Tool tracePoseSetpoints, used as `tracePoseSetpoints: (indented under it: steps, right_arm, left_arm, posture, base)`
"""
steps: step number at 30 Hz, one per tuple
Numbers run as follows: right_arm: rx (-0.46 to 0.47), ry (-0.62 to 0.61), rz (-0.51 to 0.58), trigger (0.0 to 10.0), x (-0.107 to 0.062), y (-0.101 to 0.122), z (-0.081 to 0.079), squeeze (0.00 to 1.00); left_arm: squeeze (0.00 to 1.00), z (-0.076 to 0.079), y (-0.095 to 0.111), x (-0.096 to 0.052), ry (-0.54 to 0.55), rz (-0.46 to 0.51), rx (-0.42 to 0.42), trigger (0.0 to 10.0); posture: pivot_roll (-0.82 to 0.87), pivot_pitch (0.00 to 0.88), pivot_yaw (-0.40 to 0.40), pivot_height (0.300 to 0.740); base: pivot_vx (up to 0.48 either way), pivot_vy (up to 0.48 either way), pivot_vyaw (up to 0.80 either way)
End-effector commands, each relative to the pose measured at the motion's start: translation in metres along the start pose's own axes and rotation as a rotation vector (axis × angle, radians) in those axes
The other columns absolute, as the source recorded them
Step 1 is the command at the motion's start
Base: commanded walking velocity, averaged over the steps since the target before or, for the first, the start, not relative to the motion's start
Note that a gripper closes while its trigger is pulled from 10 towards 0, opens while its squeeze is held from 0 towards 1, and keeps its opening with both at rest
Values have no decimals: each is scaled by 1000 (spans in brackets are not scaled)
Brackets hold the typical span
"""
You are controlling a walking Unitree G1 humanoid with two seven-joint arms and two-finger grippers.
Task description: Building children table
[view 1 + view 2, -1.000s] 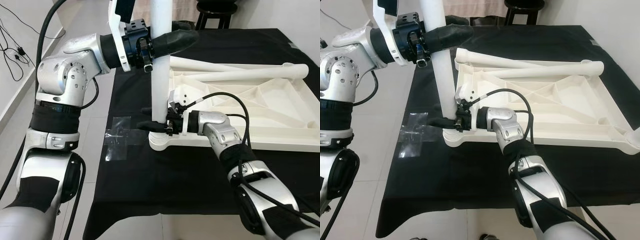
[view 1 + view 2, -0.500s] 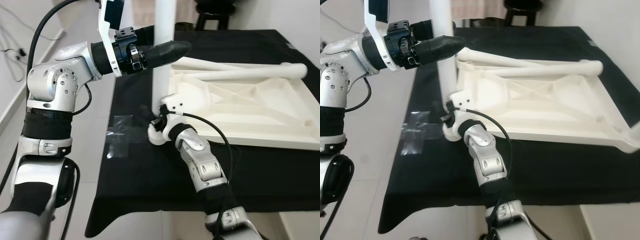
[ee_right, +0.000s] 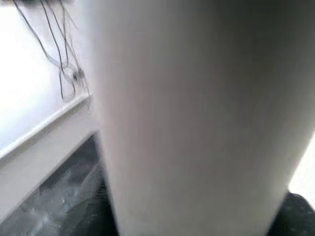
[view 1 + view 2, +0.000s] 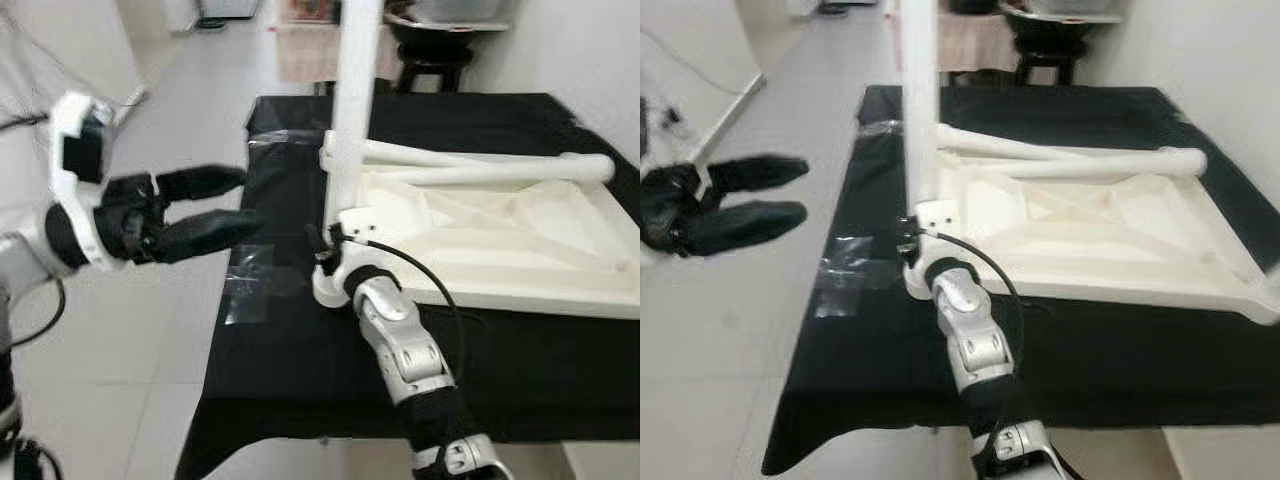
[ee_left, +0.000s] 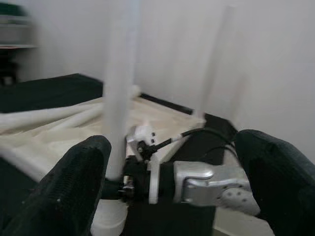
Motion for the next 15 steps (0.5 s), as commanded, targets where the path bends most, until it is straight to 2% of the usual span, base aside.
tracePoseSetpoints:
  steps: [1, 3, 4, 5, 6, 7, 8, 9, 12, 15]
  right_arm:
    - [125, 33, -62, 10000, -4, -20, -20, 1000]
    - [173, 261, 24, 10000, -7, 4, -43, 1000]
    - [173, 261, 24, 10000, -7, 4, -43, 1000]
    - [146, 383, 44, 10000, -9, 14, -50, 1000]
    - [115, 504, 37, 10000, -11, 19, -55, 796]
    - [115, 504, 37, 10000, -11, 19, -55, 796]
    - [92, 570, 23, 10000, -12, 21, -56, 796]
    - [48, 634, 9, 10000, -13, 22, -56, 0]
    - [-2, 705, -10, 10000, -15, 21, -54, 0]
    - [-95, 822, -78, 10000, -18, 18, -49, 0]
  left_arm:
    - [0, 2, -5, 1, 33, -6, 6, 10000]
    - [0, 3, -27, 0, 131, -18, -46, 10000]
    - [0, 3, -27, 0, 131, -18, -46, 10000]
    - [0, 5, -39, 1, 171, -27, -63, 10000]
    - [0, 8, -49, 3, 202, -42, -78, 10000]
    - [0, 8, -49, 3, 202, -42, -78, 10000]
    - [0, 11, -56, 4, 218, -51, -86, 10000]
    - [0, 15, -63, 6, 234, -64, -90, 10000]
    - [0, 23, -75, 8, 235, -100, -86, 10000]
    - [0, 48, -101, 15, 221, -171, -93, 10000]
  posture:
    - [114, 129, -48, 740]
    - [114, 123, -48, 740]
    - [114, 123, -48, 740]
    - [114, 115, -49, 740]
    - [116, 108, -51, 740]
    - [116, 108, -51, 740]
    - [118, 103, -53, 740]
    - [124, 96, -58, 740]
    - [129, 91, -61, 740]
    - [139, 85, -71, 740]
  base:
    - [0, 0, 0]
    - [0, 0, 0]
    - [0, 0, 0]
    - [0, 0, 0]
    - [0, 0, 0]
    - [0, 0, 0]
    - [0, 0, 0]
    - [0, 0, 0]
    - [0, 0, 0]
    - [0, 0, 0]
Point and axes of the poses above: a point about 5 cm out from each wrist's last joint towards the gripper, its own x axis pointing out of the wrist towards the gripper, its own y axis along the axis of the wrist's last joint, z = x × y, the point moved 6 cm from there along x, pointing out of the wrist towards the gripper, and after that the axes turned 14 degrees about x, right-handed, at the moved point
